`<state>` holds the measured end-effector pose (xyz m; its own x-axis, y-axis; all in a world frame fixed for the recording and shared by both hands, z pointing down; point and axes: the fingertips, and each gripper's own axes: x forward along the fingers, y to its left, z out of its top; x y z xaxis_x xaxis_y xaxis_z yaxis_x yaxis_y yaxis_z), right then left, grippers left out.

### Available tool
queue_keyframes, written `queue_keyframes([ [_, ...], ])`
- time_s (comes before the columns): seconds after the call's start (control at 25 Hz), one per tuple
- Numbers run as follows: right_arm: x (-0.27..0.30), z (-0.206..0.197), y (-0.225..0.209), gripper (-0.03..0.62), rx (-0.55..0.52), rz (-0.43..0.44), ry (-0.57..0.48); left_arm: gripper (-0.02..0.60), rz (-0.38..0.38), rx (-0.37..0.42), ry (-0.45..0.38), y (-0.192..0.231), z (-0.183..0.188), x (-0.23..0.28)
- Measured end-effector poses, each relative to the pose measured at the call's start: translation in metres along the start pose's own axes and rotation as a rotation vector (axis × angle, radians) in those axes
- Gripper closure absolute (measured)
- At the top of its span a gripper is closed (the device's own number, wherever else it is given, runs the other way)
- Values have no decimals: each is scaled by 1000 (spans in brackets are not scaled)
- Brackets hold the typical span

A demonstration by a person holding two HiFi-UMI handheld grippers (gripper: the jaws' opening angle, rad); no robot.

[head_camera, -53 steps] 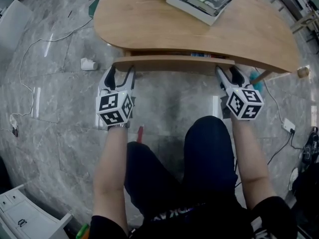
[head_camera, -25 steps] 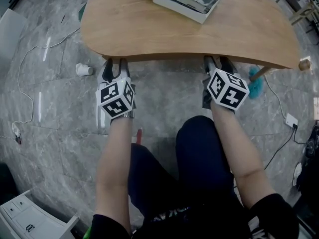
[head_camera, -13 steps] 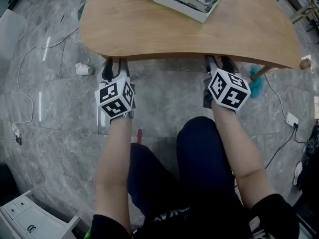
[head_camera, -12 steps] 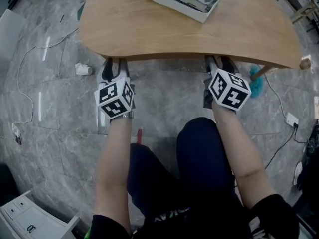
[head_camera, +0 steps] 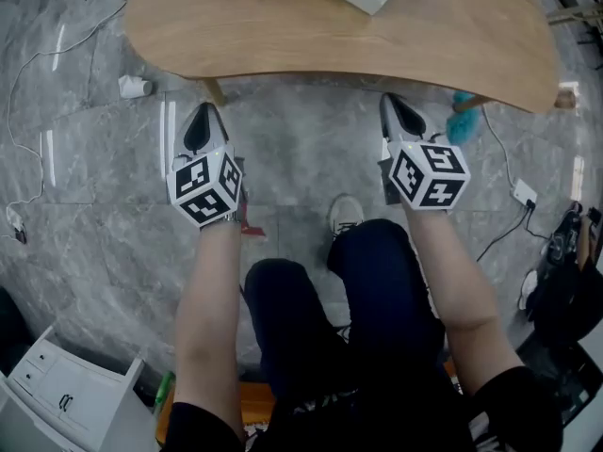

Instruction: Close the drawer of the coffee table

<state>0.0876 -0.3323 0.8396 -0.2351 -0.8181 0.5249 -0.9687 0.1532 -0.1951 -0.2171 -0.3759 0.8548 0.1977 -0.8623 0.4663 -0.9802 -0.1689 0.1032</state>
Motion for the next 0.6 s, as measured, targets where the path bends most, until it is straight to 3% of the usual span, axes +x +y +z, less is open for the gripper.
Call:
queue_keyframes([
  [0.24,-74,70,55,592,-104,88,144,577,7,-26,134,-32,51,-96],
  [0.44,-146,157,118,592,-180,168,185,577,-3,-69,171,-65,143,-192],
  [0.6,-210,209,171,592,-185,242,186,577,-80,-54,179,-100,208,-264],
])
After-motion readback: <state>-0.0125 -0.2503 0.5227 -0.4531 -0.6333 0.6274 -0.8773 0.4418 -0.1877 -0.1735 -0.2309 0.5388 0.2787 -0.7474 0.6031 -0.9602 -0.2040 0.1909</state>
